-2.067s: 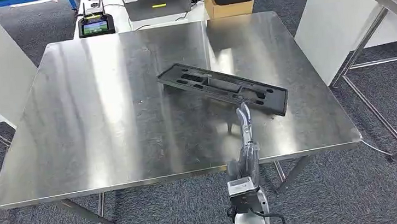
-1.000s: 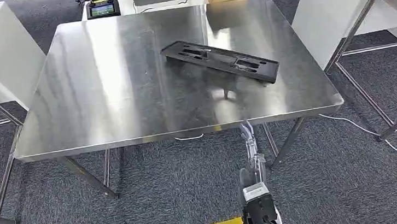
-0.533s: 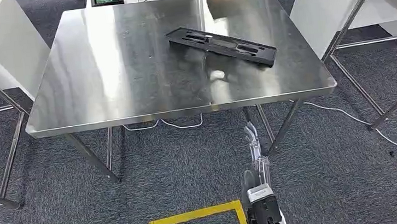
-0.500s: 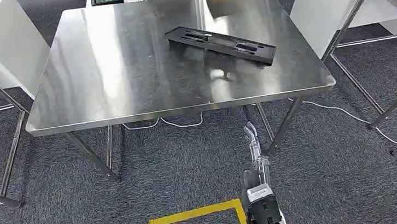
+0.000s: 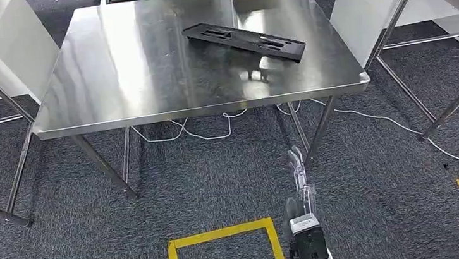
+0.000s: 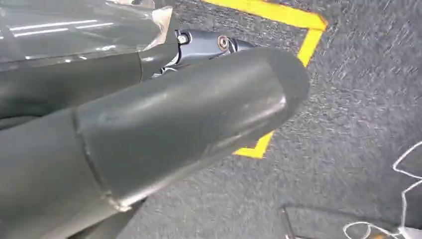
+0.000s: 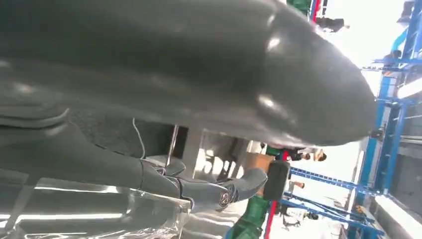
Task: Take the parts from the cabinet and place them on the table.
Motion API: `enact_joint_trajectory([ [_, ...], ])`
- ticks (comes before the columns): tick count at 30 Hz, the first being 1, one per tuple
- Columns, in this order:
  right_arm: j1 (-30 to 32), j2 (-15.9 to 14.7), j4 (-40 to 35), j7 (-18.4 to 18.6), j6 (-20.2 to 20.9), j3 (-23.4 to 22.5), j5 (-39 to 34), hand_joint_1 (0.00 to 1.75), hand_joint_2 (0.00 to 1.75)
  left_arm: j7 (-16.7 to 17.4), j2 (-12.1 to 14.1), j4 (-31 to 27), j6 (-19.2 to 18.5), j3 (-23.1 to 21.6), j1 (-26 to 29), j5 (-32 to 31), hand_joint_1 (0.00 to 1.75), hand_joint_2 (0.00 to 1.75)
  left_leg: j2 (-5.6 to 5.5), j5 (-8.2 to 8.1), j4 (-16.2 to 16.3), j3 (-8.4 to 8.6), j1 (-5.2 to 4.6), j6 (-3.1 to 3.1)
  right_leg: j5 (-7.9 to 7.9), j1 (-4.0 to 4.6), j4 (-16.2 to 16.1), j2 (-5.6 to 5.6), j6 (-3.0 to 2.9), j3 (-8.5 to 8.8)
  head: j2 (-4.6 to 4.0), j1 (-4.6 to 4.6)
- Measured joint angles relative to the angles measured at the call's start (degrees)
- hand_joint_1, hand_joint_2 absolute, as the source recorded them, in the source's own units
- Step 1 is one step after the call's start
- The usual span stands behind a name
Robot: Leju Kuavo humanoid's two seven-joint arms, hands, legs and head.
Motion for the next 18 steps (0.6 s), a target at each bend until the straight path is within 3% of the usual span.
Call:
enact_joint_trajectory([
  [3,-0.2,0.0,-0.2,-0.5,0.0,0.0,0.0,0.00,0.00,0.2,0.0,0.0,-0.5,0.3,0.0,0.4,0.00,0.00,0.05,0.91,0.1,-0.76,-0.60,1.08,1.29,-0.33,-0.2,-0.07,1.44,-0.44,0.00,0.02],
  [4,-0.2,0.0,-0.4,-0.5,0.0,-0.1,0.0,0.00,0.00,0.2,-0.1,0.0,-0.4,0.3,0.0,0.3,0.00,0.00,0.33,2.04,-1.1,-1.94,-0.19,1.72,1.61,0.35,-0.1,-0.02,1.86,-0.76,0.00,0.04],
  [5,-0.2,-0.1,-0.5,-0.6,0.0,-0.1,0.0,0.00,0.00,0.2,-0.2,0.0,-0.1,0.4,-0.2,0.1,0.00,0.00,0.66,2.96,-1.4,-1.81,-0.10,2.03,-0.06,-0.07,1.1,0.22,1.60,-1.77,0.00,-0.13],
  [6,-0.2,-0.2,-0.5,-0.7,0.0,-0.1,-0.2,0.00,0.00,0.2,-0.2,0.0,0.4,0.4,-0.4,-0.2,0.00,0.00,0.57,3.84,-1.4,-2.70,-0.07,2.75,-2.79,0.00,3.4,0.41,1.01,-2.82,0.00,0.22],
  [7,-0.3,-0.3,-0.5,-0.7,0.0,-0.1,-0.3,0.00,0.00,0.3,-0.2,0.0,0.5,0.4,-0.4,-0.2,0.00,0.00,0.62,4.46,-1.4,-3.67,-0.15,2.75,-5.58,-0.15,6.7,0.53,0.72,-4.27,0.00,0.28],
  [8,-0.3,-0.4,-0.5,-0.7,0.0,-0.2,-0.5,0.00,0.00,0.3,-0.2,0.0,0.3,0.4,-0.4,0.3,0.00,0.00,0.69,5.21,-1.4,-4.54,-0.24,2.80,-7.94,-0.40,10.5,0.57,0.65,-5.25,0.00,0.28],
  [9,-0.3,-0.5,-0.5,-0.7,0.0,-0.2,-0.8,0.00,0.00,0.3,-0.2,0.0,0.0,0.5,-0.4,0.5,0.00,0.00,0.77,5.96,-1.4,-5.58,-0.25,2.74,-9.20,-0.58,14.1,0.61,1.02,-5.87,0.00,0.26],
  [10,-0.3,-0.7,-0.5,-0.7,0.0,-0.2,-0.9,0.00,0.00,0.4,-0.2,0.0,-0.2,0.8,-0.4,0.9,0.00,0.00,0.84,6.77,-1.3,-6.69,-0.24,2.59,-8.64,-0.73,16.0,0.62,1.84,-5.56,0.00,0.28],
  [11,-0.3,-0.7,-0.5,-0.7,0.1,-0.2,-1.1,0.00,0.00,0.4,-0.2,0.0,-0.3,1.0,-0.4,1.0,0.00,0.00,0.91,7.52,-1.3,-7.64,-0.23,2.42,-6.84,-0.90,15.5,0.61,2.84,-4.32,0.00,0.26],
  [12,-0.3,-0.8,-0.5,-0.7,0.2,-0.2,-1.2,0.00,0.00,0.4,-0.2,0.0,-0.3,1.0,-0.4,1.0,0.00,0.00,0.94,8.30,-1.2,-8.67,-0.19,2.19,-4.43,-1.09,13.0,0.61,3.84,-2.06,0.00,0.28],
  [13,-0.4,-0.9,-0.5,-0.7,0.3,-0.2,-1.2,0.00,0.00,0.3,-0.2,0.0,-0.3,1.0,-0.4,1.0,0.00,0.00,0.93,9.04,-1.0,-9.67,-0.13,1.90,-2.68,-1.26,9.0,0.61,4.40,0.97,0.00,0.26],
  [14,-0.7,-0.9,-0.5,-0.8,0.3,-0.2,-1.2,0.00,0.00,0.2,-0.2,0.0,-0.2,1.0,-0.4,1.0,0.00,0.00,0.84,9.80,-0.7,-10.42,-0.15,1.52,-2.87,-1.55,3.5,0.63,4.24,4.89,0.00,0.26],
  [15,-1.1,-0.9,-0.5,-0.9,0.4,-0.2,-1.2,0.00,0.00,0.0,-0.2,-0.1,-0.2,1.1,-0.4,1.0,0.00,0.00,0.72,10.40,-0.6,-11.00,-0.38,1.09,-5.71,-1.32,-2.2,0.77,3.44,8.32,0.00,0.39],
  [16,-1.2,-0.9,-0.5,-1.0,0.4,-0.2,-1.2,0.00,0.00,-0.1,-0.2,-0.1,-0.2,1.1,-0.4,1.0,0.00,0.00,0.77,10.99,-0.8,-10.64,-0.41,0.71,-5.92,-0.38,-3.1,0.95,2.28,7.84,0.02,0.08],
  [18,-1.6,-1.0,-0.5,-1.0,0.4,-0.3,-1.3,0.00,0.00,-0.2,-0.2,-0.1,-0.2,1.2,-0.4,1.0,0.00,0.00,0.78,12.35,-1.5,-10.49,-0.24,0.20,-5.24,-0.36,-3.0,0.89,1.34,7.50,0.02,0.00],
])
